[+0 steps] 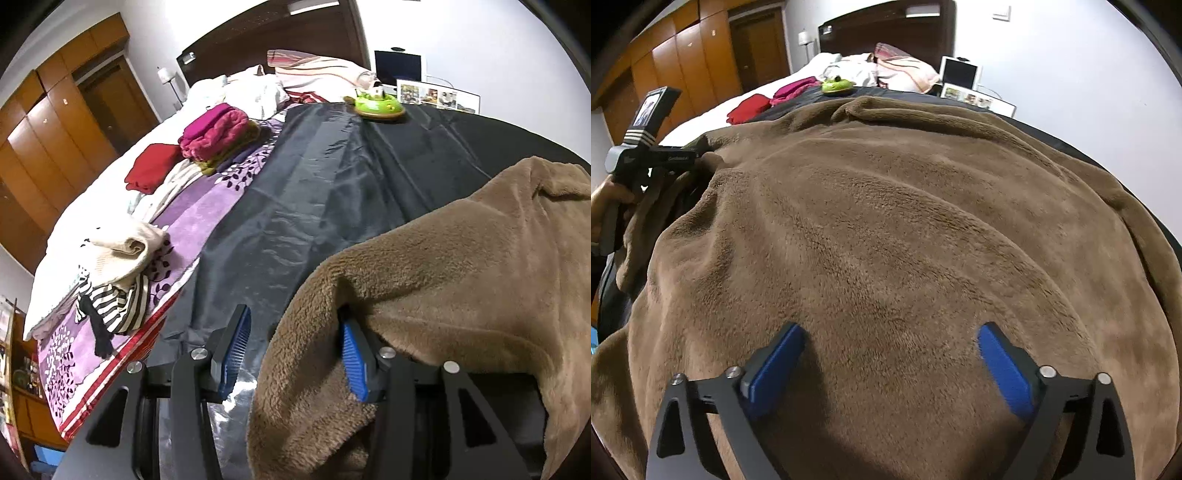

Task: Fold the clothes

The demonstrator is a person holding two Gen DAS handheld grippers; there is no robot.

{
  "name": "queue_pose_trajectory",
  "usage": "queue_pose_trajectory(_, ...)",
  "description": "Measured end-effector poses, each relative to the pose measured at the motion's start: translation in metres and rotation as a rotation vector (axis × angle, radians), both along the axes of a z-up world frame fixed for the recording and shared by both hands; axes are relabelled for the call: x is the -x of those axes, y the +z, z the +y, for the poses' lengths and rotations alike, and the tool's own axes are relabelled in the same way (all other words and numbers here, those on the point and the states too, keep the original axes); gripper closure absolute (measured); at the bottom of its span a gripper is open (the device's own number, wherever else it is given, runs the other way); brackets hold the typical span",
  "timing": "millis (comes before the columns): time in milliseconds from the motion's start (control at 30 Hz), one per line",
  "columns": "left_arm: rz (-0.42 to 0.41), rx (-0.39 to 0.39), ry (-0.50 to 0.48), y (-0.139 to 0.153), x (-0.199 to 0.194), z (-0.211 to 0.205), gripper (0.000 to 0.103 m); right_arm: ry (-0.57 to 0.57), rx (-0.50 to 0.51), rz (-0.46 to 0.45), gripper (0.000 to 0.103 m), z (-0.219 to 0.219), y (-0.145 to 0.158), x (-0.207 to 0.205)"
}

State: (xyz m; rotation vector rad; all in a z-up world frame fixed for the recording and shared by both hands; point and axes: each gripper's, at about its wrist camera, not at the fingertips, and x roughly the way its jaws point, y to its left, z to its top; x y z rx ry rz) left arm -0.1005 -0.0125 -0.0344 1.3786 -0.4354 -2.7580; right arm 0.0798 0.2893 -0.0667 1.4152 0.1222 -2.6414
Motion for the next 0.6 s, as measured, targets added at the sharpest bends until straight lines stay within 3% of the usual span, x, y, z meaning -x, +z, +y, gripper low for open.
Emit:
queue_pose_trajectory(233,-0.010,0.021,0.021,0.002,-0.002,-0.002,0.050,0.031,0.050,-0.010,0.001,0.016,0.006,-0.008)
queue_pose_trajectory(400,0.018,0.084,-0.004,0.017,-0.019,0.005,0.040,0.023,0.113,-0.001,0.001,0.039,0.024,-0.030)
queue_pose_trajectory(467,0.025,0.050,-0.008,0.026,-0.027,0.003,0.029,0.000,0.098,0.037,0.001,0.054,0.039,-0.046)
queue_pose_trajectory(600,0.015,-0.045,-0.012,0.040,-0.037,0.005,0.025,-0.107,0.073,0.105,0.001,0.098,0.068,-0.071)
